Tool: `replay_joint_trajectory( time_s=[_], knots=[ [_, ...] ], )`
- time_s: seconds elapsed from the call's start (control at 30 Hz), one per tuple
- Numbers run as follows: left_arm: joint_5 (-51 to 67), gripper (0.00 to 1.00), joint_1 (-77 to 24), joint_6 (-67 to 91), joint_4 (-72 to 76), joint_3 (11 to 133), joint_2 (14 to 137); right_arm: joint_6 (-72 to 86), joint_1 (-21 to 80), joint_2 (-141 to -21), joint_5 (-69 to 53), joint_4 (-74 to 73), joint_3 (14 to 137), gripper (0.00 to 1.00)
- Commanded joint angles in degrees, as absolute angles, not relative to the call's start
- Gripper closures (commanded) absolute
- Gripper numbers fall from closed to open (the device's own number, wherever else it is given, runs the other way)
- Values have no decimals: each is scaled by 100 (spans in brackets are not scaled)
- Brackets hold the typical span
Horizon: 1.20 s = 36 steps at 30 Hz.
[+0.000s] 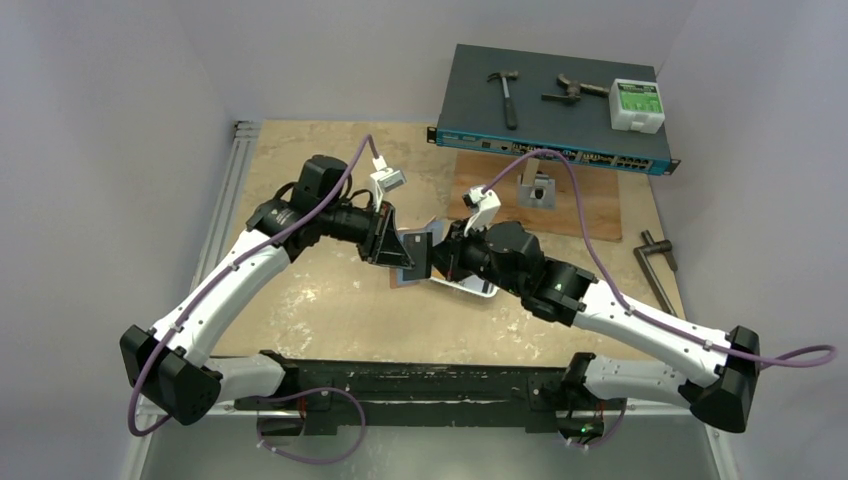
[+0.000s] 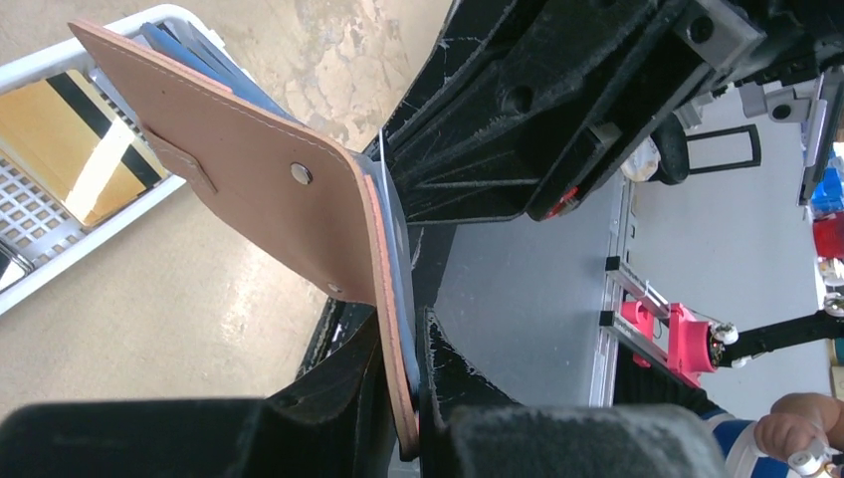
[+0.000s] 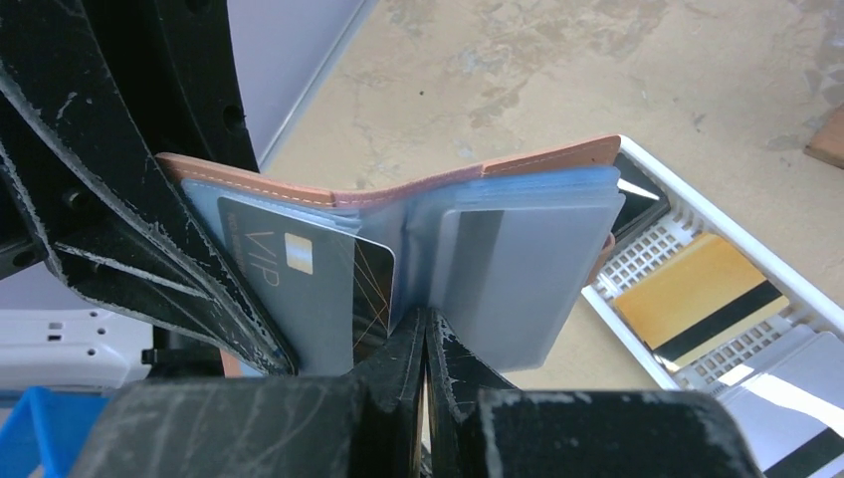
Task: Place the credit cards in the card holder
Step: Insert the credit card into the card holder.
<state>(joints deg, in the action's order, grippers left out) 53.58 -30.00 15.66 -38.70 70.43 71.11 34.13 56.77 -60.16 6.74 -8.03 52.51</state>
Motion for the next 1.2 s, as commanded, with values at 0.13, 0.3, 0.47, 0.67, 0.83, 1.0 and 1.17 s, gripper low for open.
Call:
replay_joint_trajectory(
  time_s=[0.13,0.3,0.47,0.67,0.83,1.0,1.17],
  knots=[
    [5299,83,-3076,1388,-3434,6955,7155,3299,6261,-6381,538,-360,5897,100],
    [5251,82,-3076,1318,-3481,6966,7171,3348,6455,-6533,612,-290,5895,100],
    [5142,84,-3076,1170,-3530,6879,7189,3331,6556,-6541,723,-508,5977,100],
    [5512,97,-3035,856,-3658,6884,7211,3406,6548,-6092,1232,-1105,5665,62],
    [6463,97,-3041,503,-4273,7134,7372,3143,6505,-5383,1170,-1090,5218,37],
    [7121,97,-3041,-234,-5076,7396,7511,2944,6414,-4674,744,-635,4699,24],
    [7452,97,-3041,-334,-5083,7400,7366,2876,6389,-4093,890,-597,4383,14]
  ],
)
